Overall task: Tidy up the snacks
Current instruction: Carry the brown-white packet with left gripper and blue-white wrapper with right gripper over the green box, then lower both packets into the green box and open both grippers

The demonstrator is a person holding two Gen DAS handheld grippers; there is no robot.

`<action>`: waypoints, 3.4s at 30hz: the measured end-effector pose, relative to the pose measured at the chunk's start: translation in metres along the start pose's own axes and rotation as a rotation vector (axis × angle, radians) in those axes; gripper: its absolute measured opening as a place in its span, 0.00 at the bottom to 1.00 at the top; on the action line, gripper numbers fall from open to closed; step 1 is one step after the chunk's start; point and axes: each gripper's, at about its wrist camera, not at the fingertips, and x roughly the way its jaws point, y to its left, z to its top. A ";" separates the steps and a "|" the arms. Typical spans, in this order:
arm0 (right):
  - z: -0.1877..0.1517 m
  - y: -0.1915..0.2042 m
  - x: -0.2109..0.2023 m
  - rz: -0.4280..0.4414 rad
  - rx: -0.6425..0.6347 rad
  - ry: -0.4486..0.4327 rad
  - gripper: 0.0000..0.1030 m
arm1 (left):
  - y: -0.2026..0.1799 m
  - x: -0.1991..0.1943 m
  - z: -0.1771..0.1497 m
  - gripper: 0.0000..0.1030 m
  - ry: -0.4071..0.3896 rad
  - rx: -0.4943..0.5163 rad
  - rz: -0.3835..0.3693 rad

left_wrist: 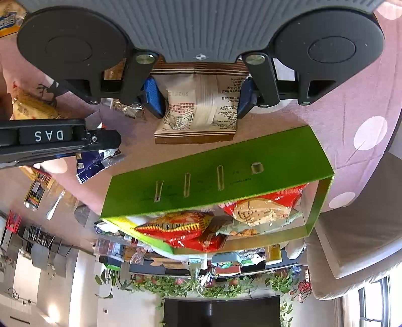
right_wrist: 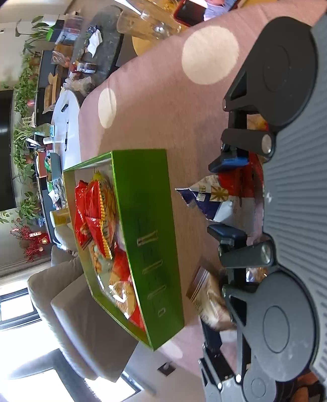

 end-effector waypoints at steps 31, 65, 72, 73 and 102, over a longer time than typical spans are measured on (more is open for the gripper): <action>0.025 0.050 -0.057 0.067 -0.091 -0.169 0.64 | 0.025 -0.066 0.012 0.56 -0.163 -0.092 -0.010; 0.101 0.063 0.005 0.119 -0.124 -0.191 0.64 | 0.071 -0.022 0.076 0.56 -0.199 -0.144 0.062; 0.108 0.065 0.026 0.122 -0.125 -0.156 0.64 | 0.081 -0.001 0.087 0.56 -0.184 -0.154 0.067; 0.109 0.064 0.029 0.121 -0.125 -0.151 0.64 | 0.081 -0.001 0.086 0.56 -0.185 -0.153 0.070; 0.110 0.038 0.027 0.097 -0.037 -0.219 0.64 | 0.074 0.049 0.110 0.67 -0.147 -0.119 0.084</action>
